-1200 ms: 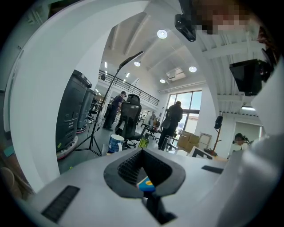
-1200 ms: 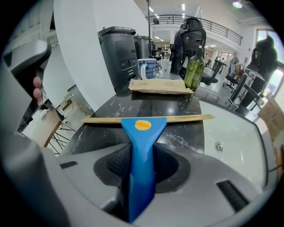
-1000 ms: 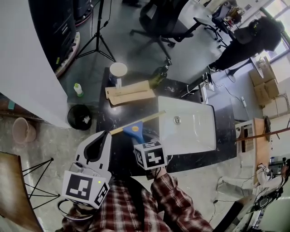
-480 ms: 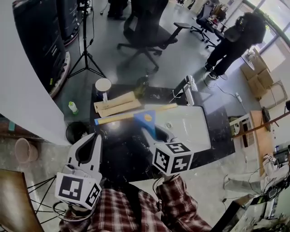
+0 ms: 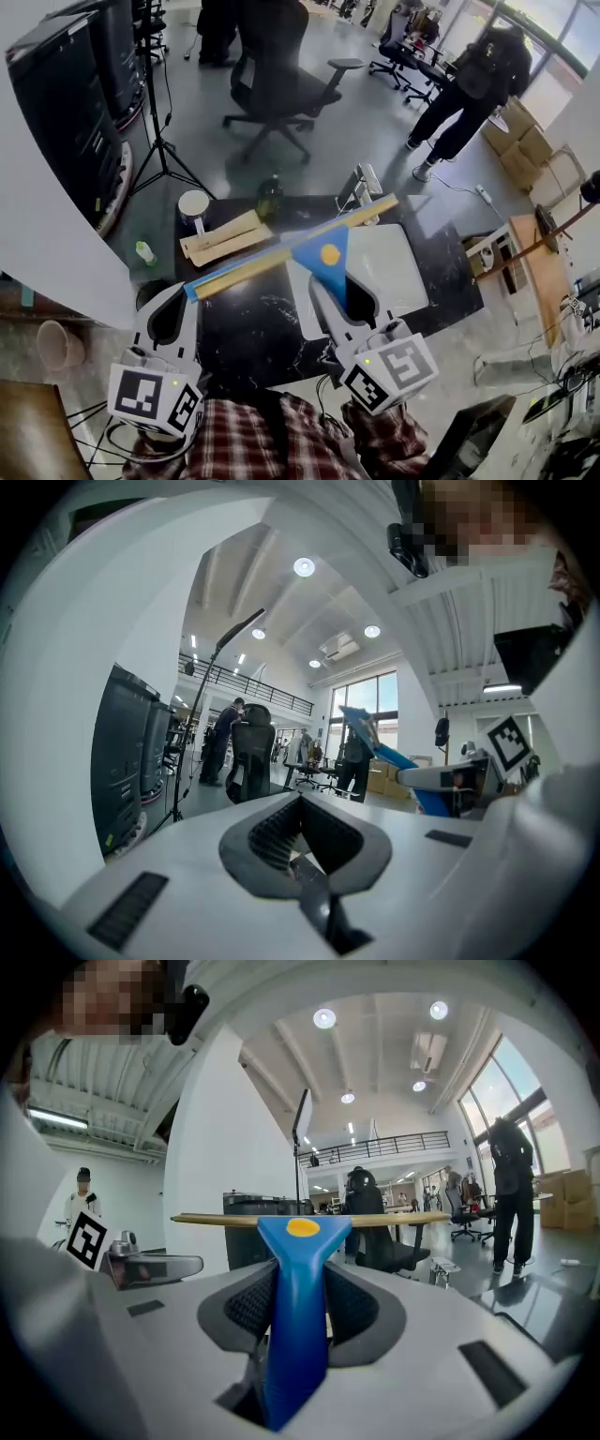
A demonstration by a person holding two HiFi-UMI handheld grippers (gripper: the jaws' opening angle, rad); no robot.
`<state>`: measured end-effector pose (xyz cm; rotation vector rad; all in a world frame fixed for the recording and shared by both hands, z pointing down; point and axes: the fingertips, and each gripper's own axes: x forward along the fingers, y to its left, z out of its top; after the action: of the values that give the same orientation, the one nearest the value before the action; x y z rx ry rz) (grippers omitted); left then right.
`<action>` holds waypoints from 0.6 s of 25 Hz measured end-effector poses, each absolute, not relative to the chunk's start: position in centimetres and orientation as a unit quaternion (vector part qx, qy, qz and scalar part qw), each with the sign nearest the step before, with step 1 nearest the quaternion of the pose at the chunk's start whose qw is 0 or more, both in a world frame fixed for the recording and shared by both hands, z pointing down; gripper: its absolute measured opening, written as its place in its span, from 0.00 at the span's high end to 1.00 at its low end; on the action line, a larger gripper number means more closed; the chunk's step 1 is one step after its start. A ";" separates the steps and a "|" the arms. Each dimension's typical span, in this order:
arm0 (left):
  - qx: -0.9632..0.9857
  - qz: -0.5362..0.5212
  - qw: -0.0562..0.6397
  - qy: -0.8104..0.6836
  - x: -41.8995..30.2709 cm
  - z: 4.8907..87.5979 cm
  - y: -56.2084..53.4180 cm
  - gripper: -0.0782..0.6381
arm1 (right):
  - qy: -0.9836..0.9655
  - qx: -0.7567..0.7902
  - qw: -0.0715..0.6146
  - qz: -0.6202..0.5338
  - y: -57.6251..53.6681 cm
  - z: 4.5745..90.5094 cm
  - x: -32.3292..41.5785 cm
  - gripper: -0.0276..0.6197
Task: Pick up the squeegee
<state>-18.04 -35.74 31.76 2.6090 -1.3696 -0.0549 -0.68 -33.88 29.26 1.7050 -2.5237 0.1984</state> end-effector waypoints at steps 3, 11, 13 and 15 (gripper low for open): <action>0.884 -0.024 0.090 -0.458 -17.6 31.3 -35.9 0.88 | -0.825 0.561 0.037 0.059 -32.5 29.3 -0.2 0.75; 0.886 -0.030 0.083 -0.455 -16.6 30.8 -36.0 0.88 | -0.817 0.571 0.010 0.082 -31.6 30.2 0.7 0.75; 0.886 -0.031 0.083 -0.455 -16.5 30.7 -36.0 0.88 | -0.819 0.569 0.009 0.078 -31.7 29.8 0.5 0.75; 0.887 -0.032 0.082 -0.454 -16.2 30.5 -36.0 0.88 | -0.819 0.569 0.006 0.074 -31.8 29.5 0.6 0.75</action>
<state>-16.24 -36.05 30.53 2.6491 -1.3555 -0.0950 0.58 -31.76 29.48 1.7813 -2.5632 0.2315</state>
